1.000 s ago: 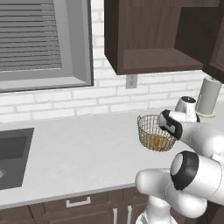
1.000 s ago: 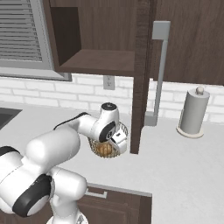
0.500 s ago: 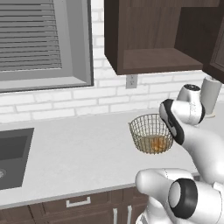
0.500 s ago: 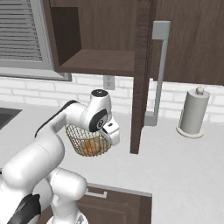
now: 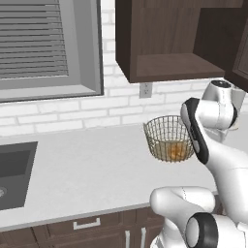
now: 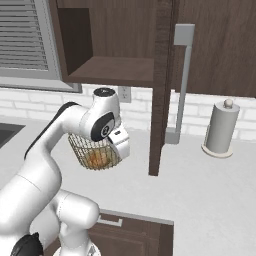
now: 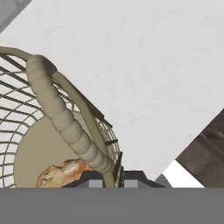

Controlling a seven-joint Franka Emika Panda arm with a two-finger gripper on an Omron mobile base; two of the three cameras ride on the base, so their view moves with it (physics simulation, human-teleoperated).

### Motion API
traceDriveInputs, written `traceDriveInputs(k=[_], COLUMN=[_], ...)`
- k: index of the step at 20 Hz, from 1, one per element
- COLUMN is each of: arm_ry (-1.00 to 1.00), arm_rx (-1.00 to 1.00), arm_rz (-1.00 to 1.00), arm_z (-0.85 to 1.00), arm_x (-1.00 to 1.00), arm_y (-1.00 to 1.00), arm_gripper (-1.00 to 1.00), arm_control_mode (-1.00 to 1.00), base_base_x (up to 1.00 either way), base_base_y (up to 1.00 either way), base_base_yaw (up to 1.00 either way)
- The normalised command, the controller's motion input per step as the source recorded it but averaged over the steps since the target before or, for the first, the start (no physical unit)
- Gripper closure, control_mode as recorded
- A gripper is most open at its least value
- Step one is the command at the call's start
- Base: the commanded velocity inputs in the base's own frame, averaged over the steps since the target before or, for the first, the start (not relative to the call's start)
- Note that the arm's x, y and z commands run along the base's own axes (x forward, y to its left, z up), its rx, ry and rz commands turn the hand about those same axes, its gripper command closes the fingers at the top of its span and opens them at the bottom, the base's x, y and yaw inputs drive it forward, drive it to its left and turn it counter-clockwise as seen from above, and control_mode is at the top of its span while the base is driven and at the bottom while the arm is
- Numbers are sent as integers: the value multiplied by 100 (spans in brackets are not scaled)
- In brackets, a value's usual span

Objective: Open the cabinet, pick up the bread from the cabinet and place it in the basket. Then move the basket to the dining counter.

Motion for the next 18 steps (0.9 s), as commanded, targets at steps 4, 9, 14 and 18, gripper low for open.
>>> traceDriveInputs(k=[4, 9, 14, 18], arm_ry=[-2, -12, -15, -4], arm_rx=[9, 7, 6, 0], arm_rz=[-12, -10, -7, -1], arm_z=[56, 39, 30, 15], arm_x=[-30, -36, -22, -1], arm_y=[0, 0, 0, 9], arm_gripper=[100, 100, 100, 100], arm_control_mode=[-100, -100, -100, -100], base_base_x=[0, 0, 0, 0], base_base_y=[0, 0, 0, 0], base_base_yaw=[0, 0, 0, 0])
